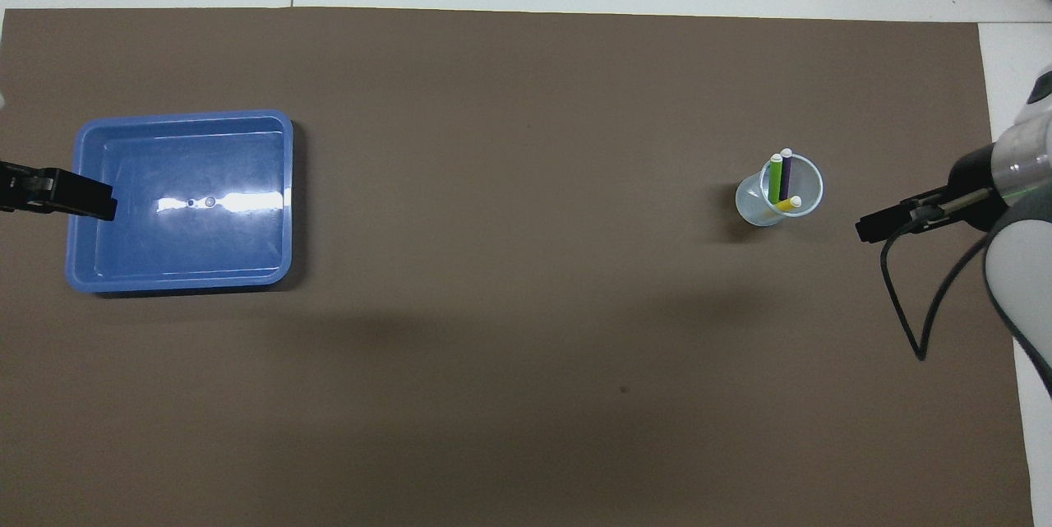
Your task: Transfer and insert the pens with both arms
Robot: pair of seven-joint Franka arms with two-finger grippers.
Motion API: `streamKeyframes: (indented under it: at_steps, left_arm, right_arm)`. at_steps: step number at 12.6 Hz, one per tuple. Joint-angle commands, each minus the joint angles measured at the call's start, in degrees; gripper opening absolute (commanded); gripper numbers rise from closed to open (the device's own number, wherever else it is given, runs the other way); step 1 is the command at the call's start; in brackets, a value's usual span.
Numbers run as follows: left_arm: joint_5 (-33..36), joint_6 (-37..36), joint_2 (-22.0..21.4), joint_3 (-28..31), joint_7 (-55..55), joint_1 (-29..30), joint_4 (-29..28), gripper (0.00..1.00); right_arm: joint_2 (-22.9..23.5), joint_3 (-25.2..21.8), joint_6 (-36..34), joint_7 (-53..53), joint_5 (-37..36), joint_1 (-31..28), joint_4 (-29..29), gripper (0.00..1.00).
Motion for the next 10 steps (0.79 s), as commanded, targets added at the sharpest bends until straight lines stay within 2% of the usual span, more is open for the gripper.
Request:
streamKeyframes:
  at_steps: [1,3,10]
  left_arm:
    - [1.0,-1.7,-1.4,-0.4,1.1,0.6,0.2,1.0]
    - [1.0,-0.8,-1.5,-0.7,0.8,0.6,0.3,1.0]
    - [1.1,-1.0,-1.9,-0.9,-3.7,0.6,0.2,1.0]
  right_arm:
    - [-6.0,0.4,-4.3,1.5,-0.7,-0.3,-0.7,1.0]
    - [-8.3,0.2,-6.4,1.3,-0.3,-0.6,-0.7,1.0]
    - [-9.3,-1.4,-12.0,0.4,2.2,-0.5,-0.9,1.0]
